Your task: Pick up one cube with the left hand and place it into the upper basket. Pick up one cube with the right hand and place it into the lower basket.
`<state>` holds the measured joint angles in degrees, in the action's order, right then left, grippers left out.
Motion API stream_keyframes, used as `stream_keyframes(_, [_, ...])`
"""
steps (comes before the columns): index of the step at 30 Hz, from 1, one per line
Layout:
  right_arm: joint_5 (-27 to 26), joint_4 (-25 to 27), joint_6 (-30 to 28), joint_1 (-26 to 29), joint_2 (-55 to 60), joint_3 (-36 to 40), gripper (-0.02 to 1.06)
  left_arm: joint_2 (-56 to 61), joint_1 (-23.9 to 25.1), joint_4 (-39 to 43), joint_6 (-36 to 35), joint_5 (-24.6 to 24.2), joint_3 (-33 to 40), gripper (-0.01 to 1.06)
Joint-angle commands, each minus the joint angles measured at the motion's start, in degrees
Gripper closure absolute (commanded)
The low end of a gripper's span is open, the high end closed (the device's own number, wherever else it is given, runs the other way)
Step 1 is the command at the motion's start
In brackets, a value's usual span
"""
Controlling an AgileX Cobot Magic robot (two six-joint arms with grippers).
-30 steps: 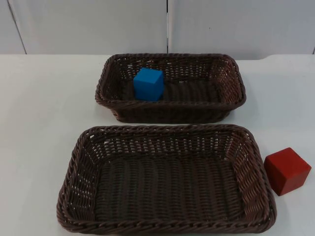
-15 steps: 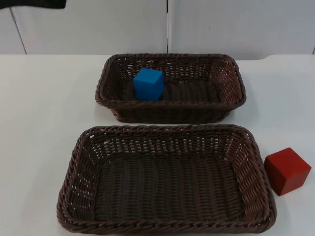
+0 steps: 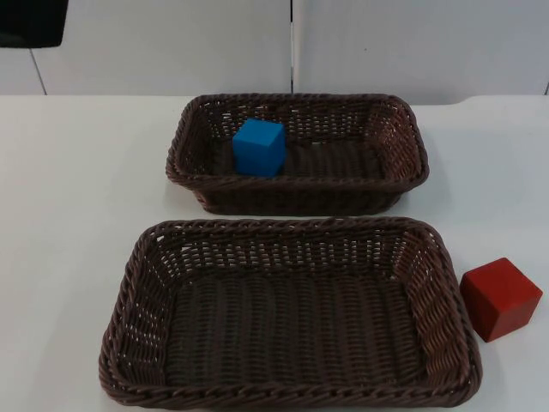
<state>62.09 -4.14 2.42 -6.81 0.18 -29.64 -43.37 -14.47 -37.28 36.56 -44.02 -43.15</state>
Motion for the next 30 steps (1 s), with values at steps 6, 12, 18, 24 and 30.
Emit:
stream_keyframes(6, [-0.3, 0.2, -0.5, 0.3, -0.2, 0.1, -0.01, 0.5, -0.2, 0.1, -3.1, -0.7, 0.1, 0.16])
stream_keyframes(12, [-0.3, 0.2, -0.5, 0.3, -0.2, 0.1, -0.01, 0.5, -0.2, 0.9, -4.0, -0.7, 0.1, 0.16])
stream_keyframes(18, [-0.3, 0.2, -0.5, 0.3, -0.2, 0.1, -0.01, 0.5, -0.2, 1.0, -4.0, -0.7, 0.1, 0.16])
stream_keyframes(24, [-0.3, 0.2, -0.5, 0.3, -0.2, 0.1, -0.01, 0.5, -0.2, 5.5, -7.3, 0.3, 0.1, 0.16])
stream_keyframes(30, [-0.4, 0.7, -0.3, 0.3, -0.2, 0.0, 0.00, 0.5, -0.2, 10.9, -12.4, 1.4, 0.1, 0.16])
